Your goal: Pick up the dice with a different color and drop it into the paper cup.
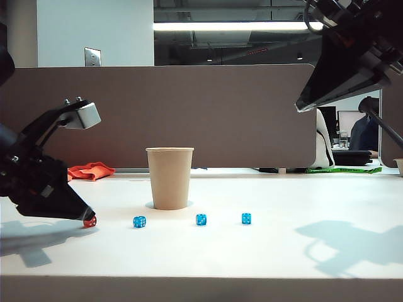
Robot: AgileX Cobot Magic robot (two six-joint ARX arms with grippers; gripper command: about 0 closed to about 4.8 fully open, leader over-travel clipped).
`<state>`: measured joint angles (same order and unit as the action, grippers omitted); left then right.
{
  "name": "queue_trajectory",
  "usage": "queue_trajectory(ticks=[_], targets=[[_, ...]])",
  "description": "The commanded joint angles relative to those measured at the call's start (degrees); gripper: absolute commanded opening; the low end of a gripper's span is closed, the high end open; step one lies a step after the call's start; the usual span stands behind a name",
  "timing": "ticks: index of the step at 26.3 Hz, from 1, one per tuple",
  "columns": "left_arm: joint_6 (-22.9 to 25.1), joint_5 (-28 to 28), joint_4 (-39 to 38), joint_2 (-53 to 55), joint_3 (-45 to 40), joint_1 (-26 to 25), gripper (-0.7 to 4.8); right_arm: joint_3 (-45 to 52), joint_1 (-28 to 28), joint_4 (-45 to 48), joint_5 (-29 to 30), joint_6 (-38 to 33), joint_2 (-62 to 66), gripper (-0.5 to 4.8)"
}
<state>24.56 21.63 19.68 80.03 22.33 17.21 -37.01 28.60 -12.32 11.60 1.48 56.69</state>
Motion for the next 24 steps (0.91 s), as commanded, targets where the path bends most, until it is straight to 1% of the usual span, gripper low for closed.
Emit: queue_trajectory(ticks=[1,5,7,20,22,23,24], targets=[[0.0,0.1,0.6,-0.1,0.1,0.0,0.79,-0.2,0.0,0.6,-0.1,0.1,-0.2,-0.01],[0.0,0.1,0.6,-0.1,0.1,0.0,0.73,-0.2,0.0,0.6,-0.1,0.1,-0.2,-0.01],[0.0,0.0,0.6,-0.1,0.1,0.0,0.47,-0.2,0.0,0.5,-0.1,0.1,-0.2,-0.01],[0.0,0.0,0.6,-0.1,0.1,0.0,0.46,-0.2,0.0,0.5,-0.1,0.1,-0.2,-0.01],[0.0,0.0,0.6,-0.1,0.1,0.0,0.40,-0.2,0.0,0.5,-0.1,0.1,-0.2,-0.01],[0.0,0.0,0.6,-0.1,0.1,0.0,0.15,-0.2,0.0,0.5,-0.1,0.1,-0.2,-0.01],[0.0,0.0,0.6,-0.1,0.1,0.0,0.15,-0.2,0.0,0.5,-0.1,0.1,-0.2,-0.01]])
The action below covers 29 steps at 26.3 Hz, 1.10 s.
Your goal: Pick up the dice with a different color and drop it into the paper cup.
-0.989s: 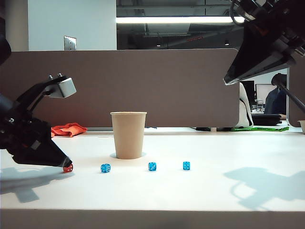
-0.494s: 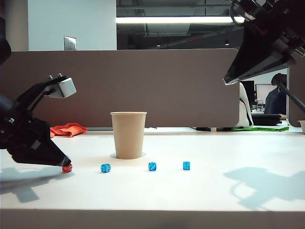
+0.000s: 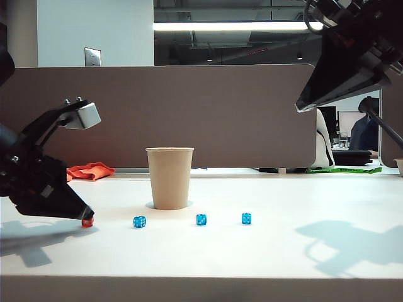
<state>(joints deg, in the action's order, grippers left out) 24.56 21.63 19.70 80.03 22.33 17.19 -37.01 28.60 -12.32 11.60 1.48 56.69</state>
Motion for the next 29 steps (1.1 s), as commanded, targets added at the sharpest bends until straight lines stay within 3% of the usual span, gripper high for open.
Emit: queue_trajectory(ticks=[1,9,12,17,20,22,29], targets=[[0.0,0.0,0.6,-0.1,0.1,0.0,0.15,-0.2,0.0,0.5,-0.1,0.1,-0.2,-0.01],[-1.6,-1.0,1.9,-0.1,0.2,0.0,0.15,-0.2,0.0,0.6,-0.1,0.1,-0.2,-0.01],[-5.3,-1.0,5.5,-0.1,0.4,0.0,0.15,-0.2,0.0,0.5,-0.1,0.1,-0.2,-0.01],[-7.6,-1.0,8.3,-0.1,0.5,0.0,0.16,-0.2,0.0,0.3,-0.1,0.1,-0.2,-0.01],[-7.3,-1.0,6.2,-0.1,0.5,0.0,0.50,-0.2,0.0,0.0,-0.1,0.1,-0.2,-0.01],[-6.8,-1.0,5.0,-0.1,0.5,0.0,1.58,-0.2,0.0,-0.1,-0.1,0.1,-0.2,-0.01],[-5.2,-1.4,2.6,-0.1,0.4,0.0,1.59,-0.2,0.0,-0.1,-0.1,0.1,-0.2,-0.01]])
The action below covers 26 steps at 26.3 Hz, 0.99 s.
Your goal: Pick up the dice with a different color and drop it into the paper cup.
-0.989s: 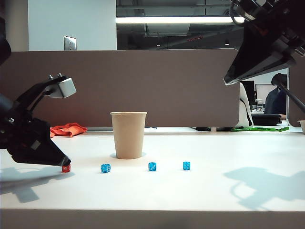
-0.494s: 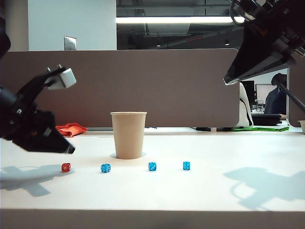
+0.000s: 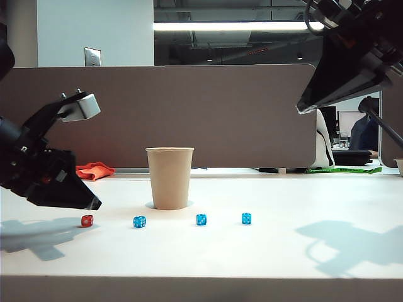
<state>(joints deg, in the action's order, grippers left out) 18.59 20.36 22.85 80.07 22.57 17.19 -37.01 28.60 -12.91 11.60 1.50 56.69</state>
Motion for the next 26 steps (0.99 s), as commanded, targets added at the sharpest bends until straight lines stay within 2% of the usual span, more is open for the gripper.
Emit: queue_trajectory(ticks=[1,24,26], targets=[[1.1,-0.1,-0.6,-0.1,0.2,0.0,1.59,-0.2,0.0,0.5,-0.1,0.1,-0.2,-0.01],[1.1,-1.3,-1.1,1.8,0.2,0.0,1.51,-0.2,0.0,-0.5,-0.1,0.1,-0.2,-0.01],[1.1,-1.3,-1.0,1.8,0.2,0.0,1.38,-0.2,0.0,-0.5,-0.1,0.1,-0.2,-0.01]])
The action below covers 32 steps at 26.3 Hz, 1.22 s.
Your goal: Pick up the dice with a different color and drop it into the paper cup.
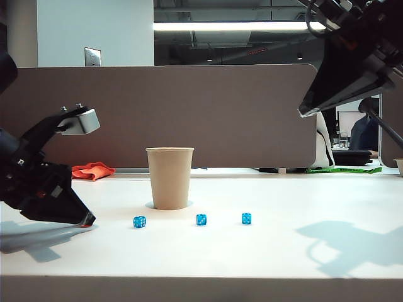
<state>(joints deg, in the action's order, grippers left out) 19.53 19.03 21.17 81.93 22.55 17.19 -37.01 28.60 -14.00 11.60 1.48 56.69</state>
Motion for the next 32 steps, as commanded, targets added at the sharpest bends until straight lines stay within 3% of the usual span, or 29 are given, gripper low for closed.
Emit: queue_trajectory(ticks=[1,4,10,15,32], targets=[[0.2,0.1,0.7,0.0,0.2,0.0,1.08,-0.2,0.0,0.6,-0.1,0.1,-0.2,-0.01],[0.2,0.0,0.7,0.0,0.2,0.0,0.82,-0.2,0.0,0.6,-0.1,0.1,-0.2,-0.01],[0.2,0.1,0.7,0.0,0.2,0.0,0.79,-0.2,0.0,0.6,-0.1,0.1,-0.2,-0.01],[1.4,0.2,1.0,0.0,0.2,0.0,1.30,-0.2,0.0,0.6,-0.1,0.1,-0.2,-0.01],[1.4,0.7,3.0,2.3,0.3,0.0,1.29,-0.2,0.0,0.7,-0.1,0.1,-0.2,-0.01]])
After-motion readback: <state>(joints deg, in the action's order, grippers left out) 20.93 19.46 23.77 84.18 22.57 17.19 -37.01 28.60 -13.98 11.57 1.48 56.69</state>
